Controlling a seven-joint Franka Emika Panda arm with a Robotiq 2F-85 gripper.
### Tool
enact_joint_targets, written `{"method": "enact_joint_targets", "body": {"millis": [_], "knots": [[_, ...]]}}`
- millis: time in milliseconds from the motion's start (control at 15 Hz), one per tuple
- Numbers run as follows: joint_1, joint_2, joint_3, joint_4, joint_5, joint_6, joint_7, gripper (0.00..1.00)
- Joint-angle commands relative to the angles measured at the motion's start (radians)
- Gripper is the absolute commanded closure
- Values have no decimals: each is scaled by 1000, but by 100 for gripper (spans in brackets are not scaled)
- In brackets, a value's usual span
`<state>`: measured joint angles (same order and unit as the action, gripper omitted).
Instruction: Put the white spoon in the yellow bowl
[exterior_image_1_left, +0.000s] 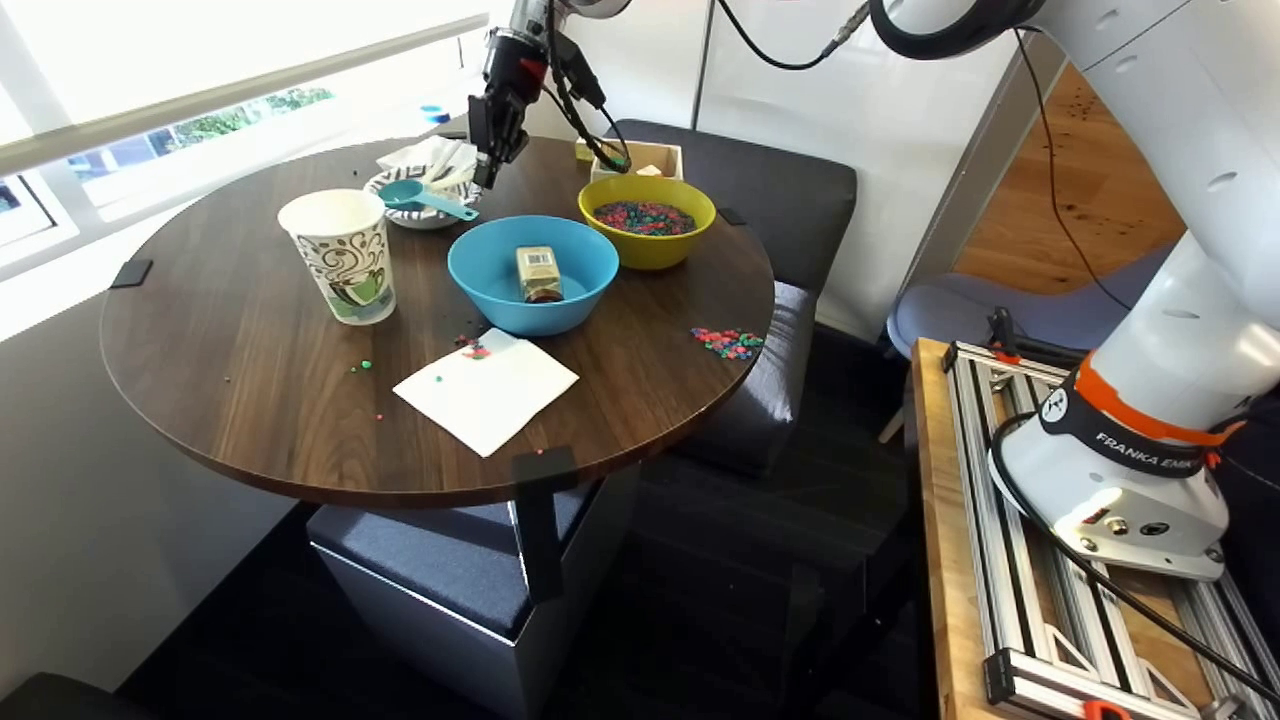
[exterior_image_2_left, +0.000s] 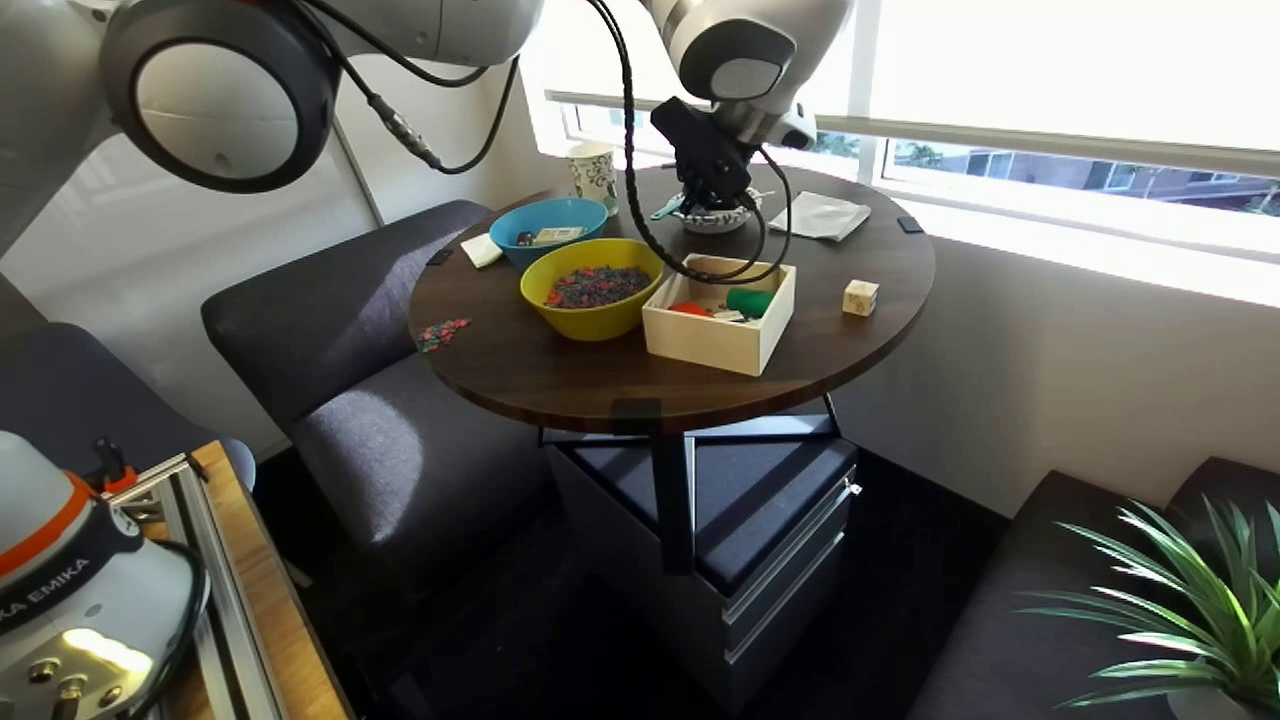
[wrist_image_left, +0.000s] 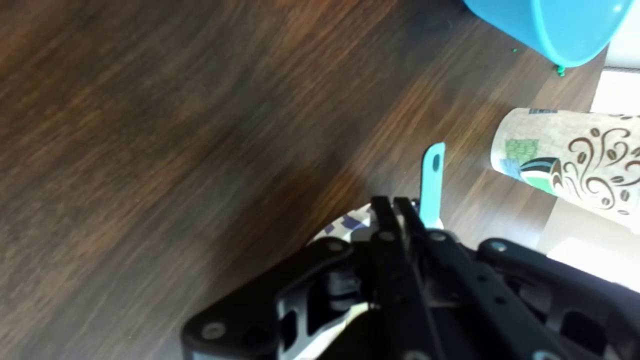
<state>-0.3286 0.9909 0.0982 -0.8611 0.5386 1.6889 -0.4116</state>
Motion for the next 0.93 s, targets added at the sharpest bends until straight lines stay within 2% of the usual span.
{"method": "enact_joint_targets", "body": {"millis": [0,267,600,867], "knots": [[-14,8,14,47,12,-79,19,99],[-11,-39,7,41,11,-129,51,99],[-19,-125,-9,5,10,-84,86,99],[-68,-262,-35,-102,-8,-229,141,99]]}}
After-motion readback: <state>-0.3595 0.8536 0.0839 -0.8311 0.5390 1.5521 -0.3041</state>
